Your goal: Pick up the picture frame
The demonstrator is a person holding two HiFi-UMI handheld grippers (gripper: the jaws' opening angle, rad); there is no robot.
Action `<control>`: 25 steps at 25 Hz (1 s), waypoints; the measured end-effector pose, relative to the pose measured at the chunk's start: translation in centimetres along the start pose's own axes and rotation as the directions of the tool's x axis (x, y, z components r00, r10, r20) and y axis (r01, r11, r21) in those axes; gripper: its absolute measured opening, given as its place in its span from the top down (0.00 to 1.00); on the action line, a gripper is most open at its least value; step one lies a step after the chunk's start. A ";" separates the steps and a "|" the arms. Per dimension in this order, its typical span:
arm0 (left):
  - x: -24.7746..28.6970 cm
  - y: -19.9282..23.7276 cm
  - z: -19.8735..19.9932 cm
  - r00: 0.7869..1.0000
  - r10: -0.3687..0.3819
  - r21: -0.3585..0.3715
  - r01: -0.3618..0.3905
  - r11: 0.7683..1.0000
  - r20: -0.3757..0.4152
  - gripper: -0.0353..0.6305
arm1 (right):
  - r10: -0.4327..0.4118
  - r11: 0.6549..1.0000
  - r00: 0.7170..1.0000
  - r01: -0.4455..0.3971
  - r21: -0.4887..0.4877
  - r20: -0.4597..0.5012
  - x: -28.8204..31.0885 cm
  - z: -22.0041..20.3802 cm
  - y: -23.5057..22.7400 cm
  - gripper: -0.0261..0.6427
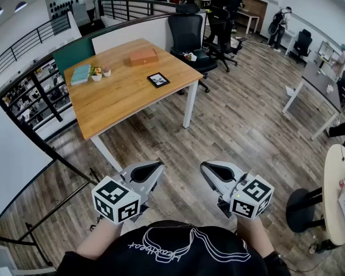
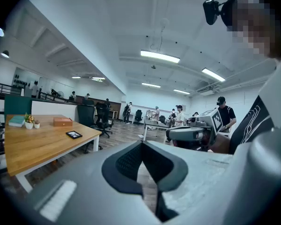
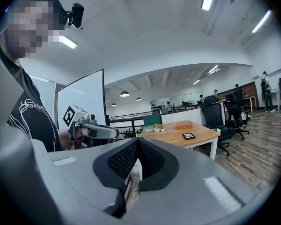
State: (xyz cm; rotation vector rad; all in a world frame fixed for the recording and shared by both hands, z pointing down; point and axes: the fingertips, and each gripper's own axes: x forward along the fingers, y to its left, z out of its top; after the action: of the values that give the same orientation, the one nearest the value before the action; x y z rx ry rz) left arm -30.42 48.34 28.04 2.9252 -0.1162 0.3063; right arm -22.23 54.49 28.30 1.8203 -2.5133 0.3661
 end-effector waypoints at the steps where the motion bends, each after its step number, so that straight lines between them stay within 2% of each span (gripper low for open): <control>1: 0.2 -0.1 0.0 1.000 0.000 -0.003 0.000 1.000 -0.001 0.95 | 0.000 1.000 1.000 0.000 0.003 -0.001 -0.2 -0.1 -0.2 0.93; 9: 2.5 -0.4 -1.2 1.000 0.018 -0.047 -0.018 0.999 -0.012 0.95 | -0.037 0.999 0.999 0.037 0.040 -0.011 -2.1 -1.7 -3.1 0.93; 13: 4.1 -0.3 -1.9 0.999 0.032 -0.085 -0.033 0.996 -0.020 0.94 | -0.039 0.999 0.999 0.039 0.021 -0.002 -3.2 -2.4 -4.2 0.94; 16: 5.3 -0.6 -2.4 0.999 0.042 -0.088 -0.045 0.995 -0.033 0.77 | -0.052 0.997 0.998 0.049 0.054 0.041 -4.5 -2.2 -5.4 0.93; 22: 6.3 -1.8 -3.3 0.999 0.042 -0.064 -0.043 0.997 -0.020 0.69 | -0.079 0.996 0.995 0.076 0.053 0.066 -6.8 -2.8 -7.3 0.79; 25: 6.5 -2.3 -3.2 1.000 0.028 -0.058 -0.028 0.998 -0.009 0.65 | -0.111 0.993 0.991 0.108 0.038 0.077 -7.9 -2.8 -8.0 0.69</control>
State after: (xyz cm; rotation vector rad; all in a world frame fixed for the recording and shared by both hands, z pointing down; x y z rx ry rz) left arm -24.51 50.87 32.08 2.8668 -0.1619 0.3133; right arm -12.48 60.08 31.28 2.0138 -2.4566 0.3423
